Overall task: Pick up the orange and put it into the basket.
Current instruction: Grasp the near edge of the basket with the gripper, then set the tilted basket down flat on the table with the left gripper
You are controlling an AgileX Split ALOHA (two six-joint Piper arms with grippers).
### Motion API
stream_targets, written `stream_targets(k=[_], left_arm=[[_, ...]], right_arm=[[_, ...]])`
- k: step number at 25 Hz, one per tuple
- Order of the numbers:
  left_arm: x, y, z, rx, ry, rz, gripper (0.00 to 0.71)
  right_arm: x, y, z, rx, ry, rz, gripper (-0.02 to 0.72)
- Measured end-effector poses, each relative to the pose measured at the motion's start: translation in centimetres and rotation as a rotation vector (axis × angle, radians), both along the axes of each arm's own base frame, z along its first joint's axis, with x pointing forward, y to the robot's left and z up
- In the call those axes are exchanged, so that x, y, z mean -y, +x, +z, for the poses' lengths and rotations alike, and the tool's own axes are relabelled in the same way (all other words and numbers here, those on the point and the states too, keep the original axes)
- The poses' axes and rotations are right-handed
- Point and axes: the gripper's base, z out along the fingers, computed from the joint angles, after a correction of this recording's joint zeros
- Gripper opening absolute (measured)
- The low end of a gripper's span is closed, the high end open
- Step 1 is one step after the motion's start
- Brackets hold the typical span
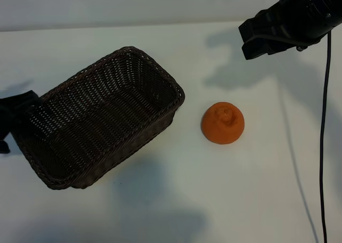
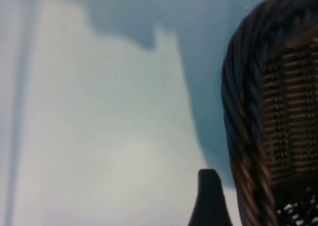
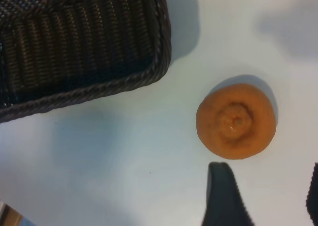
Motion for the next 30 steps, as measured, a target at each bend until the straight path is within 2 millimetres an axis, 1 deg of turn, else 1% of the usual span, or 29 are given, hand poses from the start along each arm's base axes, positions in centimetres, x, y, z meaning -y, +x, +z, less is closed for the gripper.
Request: stream_targets(k=[4, 11, 16, 18, 20, 21, 22, 24, 25, 26, 30], left_arm=[[-0.1, 0.9, -1.7, -0.041, -0.003, 0.006, 0.546], [0.1, 2.2, -3.8, -0.046, -0.040, 0.047, 0.546], [0.3, 2.5, -4.3, -0.043, -0.053, 0.031, 0.546], [0.3, 2.5, -4.3, -0.041, -0.052, 0.027, 0.534], [0.3, 2.5, -4.3, -0.038, -0.052, 0.028, 0.503], [0.3, 2.5, -4.3, -0.038, -0.053, 0.033, 0.470], [0.3, 2.5, -4.3, -0.039, -0.053, 0.038, 0.417], [0.3, 2.5, -4.3, -0.038, -0.054, 0.043, 0.265], [0.3, 2.6, -4.3, -0.035, -0.060, 0.052, 0.178], [0.3, 2.7, -4.2, -0.024, -0.066, 0.061, 0.167], [0.3, 2.7, -4.2, -0.018, -0.067, 0.061, 0.167]], right_arm=[[0.0, 0.0, 0.0, 0.001, 0.001, 0.000, 0.410], [0.0, 0.0, 0.0, 0.005, 0.002, -0.002, 0.410], [0.0, 0.0, 0.0, 0.006, 0.002, -0.002, 0.410], [0.0, 0.1, 0.0, 0.006, 0.002, -0.002, 0.410], [0.0, 0.1, 0.0, 0.007, 0.003, -0.003, 0.410], [0.0, 0.1, 0.0, 0.008, 0.004, -0.003, 0.410], [0.0, 0.1, 0.0, 0.008, 0.004, -0.003, 0.410], [0.0, 0.1, 0.0, 0.008, 0.004, -0.003, 0.410], [0.0, 0.1, 0.0, 0.008, 0.004, -0.003, 0.410], [0.0, 0.1, 0.0, 0.008, 0.004, -0.003, 0.410], [0.0, 0.1, 0.0, 0.009, 0.004, -0.003, 0.410]])
